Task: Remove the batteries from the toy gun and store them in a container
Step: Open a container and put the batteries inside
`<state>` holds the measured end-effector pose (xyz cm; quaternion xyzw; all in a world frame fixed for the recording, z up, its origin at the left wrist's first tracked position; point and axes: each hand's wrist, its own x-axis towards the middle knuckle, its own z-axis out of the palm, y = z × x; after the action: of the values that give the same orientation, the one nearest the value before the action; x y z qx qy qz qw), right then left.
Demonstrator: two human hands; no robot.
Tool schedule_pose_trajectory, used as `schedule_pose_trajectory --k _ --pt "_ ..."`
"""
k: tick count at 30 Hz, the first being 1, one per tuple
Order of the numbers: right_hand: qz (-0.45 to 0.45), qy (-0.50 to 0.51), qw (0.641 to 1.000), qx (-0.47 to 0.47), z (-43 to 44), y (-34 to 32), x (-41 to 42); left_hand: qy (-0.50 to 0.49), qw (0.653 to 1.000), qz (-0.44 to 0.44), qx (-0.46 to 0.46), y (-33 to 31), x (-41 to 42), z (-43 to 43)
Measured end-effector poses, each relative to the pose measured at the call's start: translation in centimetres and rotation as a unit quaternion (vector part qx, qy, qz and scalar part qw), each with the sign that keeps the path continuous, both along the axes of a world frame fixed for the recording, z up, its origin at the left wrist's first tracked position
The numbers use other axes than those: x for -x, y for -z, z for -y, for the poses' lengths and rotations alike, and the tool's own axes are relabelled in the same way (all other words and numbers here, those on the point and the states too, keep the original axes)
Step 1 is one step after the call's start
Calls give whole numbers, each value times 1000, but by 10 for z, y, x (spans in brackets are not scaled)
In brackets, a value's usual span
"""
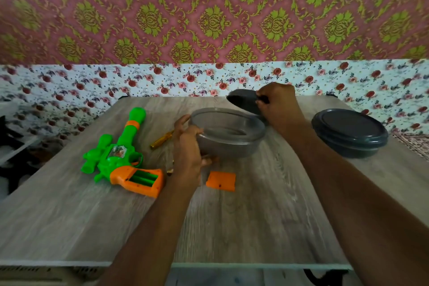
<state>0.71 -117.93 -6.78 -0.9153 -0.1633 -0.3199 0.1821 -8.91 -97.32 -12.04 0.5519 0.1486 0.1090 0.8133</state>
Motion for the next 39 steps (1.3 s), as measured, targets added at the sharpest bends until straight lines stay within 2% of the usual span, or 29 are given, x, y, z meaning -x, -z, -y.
schedule_pose_trajectory --k 4,9,14,18,21,24,26,30,33,35,37,39 --pt "-58 -42 997 33 3 9 -22 -14 997 51 -64 5 -2 0" --pt "-51 -51 997 28 12 25 -47 -10 997 20 -75 10 -5 3" --pt "-123 -31 988 85 17 42 -65 -36 991 17 -126 13 -7 6" --pt "-169 -23 982 75 19 58 -68 -23 989 31 -141 16 -7 7" --pt "-173 -1 985 22 22 56 -55 -6 991 26 -131 16 -5 7" --pt "-168 5 986 5 26 46 -32 20 993 19 -114 10 -2 9" --pt "-158 24 987 29 35 41 -13 34 995 8 -89 10 -2 10" --pt "-178 29 984 -8 48 42 15 31 998 -1 -55 11 -3 12" --pt "-180 3 980 -80 60 46 31 9 995 28 -90 10 0 13" --pt "-229 -19 958 -174 61 44 42 8 991 41 -128 11 0 12" --pt "-282 -23 909 -305 56 43 51 14 985 47 -163 15 -3 12" --pt "-323 -5 840 -435 53 46 54 15 980 51 -189 24 -11 10"
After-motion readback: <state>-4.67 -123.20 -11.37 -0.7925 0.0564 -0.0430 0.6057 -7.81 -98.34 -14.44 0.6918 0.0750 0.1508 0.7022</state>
